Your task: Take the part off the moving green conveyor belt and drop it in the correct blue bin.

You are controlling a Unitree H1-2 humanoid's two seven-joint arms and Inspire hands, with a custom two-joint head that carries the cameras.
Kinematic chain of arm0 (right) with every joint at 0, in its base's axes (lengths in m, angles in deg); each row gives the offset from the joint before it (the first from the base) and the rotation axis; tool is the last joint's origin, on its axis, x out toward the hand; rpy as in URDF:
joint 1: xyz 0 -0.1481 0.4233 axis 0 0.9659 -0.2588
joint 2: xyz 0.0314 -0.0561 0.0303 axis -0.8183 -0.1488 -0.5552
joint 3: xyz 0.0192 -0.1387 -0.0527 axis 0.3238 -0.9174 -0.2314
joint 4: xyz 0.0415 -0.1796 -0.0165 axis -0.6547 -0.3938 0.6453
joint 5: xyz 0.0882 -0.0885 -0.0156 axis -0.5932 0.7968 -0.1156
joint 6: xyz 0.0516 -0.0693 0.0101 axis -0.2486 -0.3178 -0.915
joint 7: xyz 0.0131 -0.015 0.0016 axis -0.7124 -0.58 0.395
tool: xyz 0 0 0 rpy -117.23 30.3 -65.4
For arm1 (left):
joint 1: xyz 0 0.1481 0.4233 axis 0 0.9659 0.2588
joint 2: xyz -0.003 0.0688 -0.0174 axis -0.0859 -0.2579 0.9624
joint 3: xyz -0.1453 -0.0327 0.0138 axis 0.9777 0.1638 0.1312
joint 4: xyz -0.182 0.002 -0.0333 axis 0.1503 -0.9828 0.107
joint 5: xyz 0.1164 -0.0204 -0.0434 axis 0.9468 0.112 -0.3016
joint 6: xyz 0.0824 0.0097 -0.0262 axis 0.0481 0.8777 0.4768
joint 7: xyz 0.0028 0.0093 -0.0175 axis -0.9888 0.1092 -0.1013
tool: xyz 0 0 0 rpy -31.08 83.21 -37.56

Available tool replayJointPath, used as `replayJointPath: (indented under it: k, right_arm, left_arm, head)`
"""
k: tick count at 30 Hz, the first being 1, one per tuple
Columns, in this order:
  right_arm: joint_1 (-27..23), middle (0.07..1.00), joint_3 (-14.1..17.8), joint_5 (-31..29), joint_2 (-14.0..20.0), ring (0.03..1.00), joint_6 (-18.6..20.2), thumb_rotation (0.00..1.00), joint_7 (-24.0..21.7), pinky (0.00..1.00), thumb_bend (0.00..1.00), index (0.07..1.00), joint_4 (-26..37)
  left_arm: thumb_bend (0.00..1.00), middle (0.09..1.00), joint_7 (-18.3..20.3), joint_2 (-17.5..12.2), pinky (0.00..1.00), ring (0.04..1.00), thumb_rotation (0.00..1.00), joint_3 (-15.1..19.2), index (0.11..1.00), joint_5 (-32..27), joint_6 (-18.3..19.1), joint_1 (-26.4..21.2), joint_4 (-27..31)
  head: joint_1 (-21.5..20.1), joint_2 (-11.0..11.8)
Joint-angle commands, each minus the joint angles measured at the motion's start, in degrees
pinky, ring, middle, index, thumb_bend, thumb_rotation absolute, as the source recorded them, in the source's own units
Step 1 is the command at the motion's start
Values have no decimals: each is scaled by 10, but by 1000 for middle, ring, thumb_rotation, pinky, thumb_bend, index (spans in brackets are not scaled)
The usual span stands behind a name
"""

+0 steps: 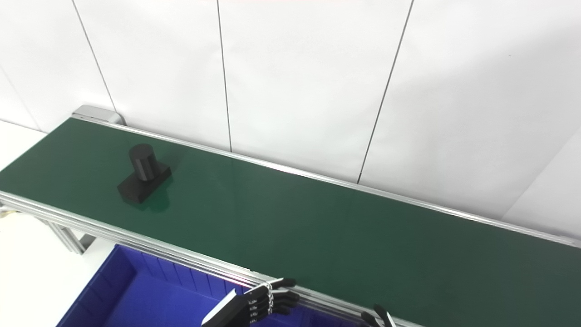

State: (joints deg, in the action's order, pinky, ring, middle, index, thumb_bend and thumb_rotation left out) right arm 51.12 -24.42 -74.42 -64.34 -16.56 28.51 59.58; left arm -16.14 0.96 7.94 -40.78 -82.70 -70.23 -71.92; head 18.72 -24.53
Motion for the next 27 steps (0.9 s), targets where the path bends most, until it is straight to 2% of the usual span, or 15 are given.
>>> replayJointPath:
  k: [1,13,27]
  right_arm:
    - [-6,844,4,-10,-2,805,-28,355,-7,757,738,932,7]
    - [-9,839,9,-22,-2,805,-46,336,-15,745,737,936,-2]
    - [15,809,23,3,-9,763,-47,320,3,683,681,911,113]
  left_arm:
    - [979,796,-1,5,775,791,173,-2,858,4,-30,-9,3]
    - [986,789,0,6,759,777,160,-4,851,3,-38,-15,-8]
    - [987,794,1,7,764,780,155,-7,853,4,-33,-14,-2]
  head:
    - [1,1]
    - [4,6]
    - [4,-4]
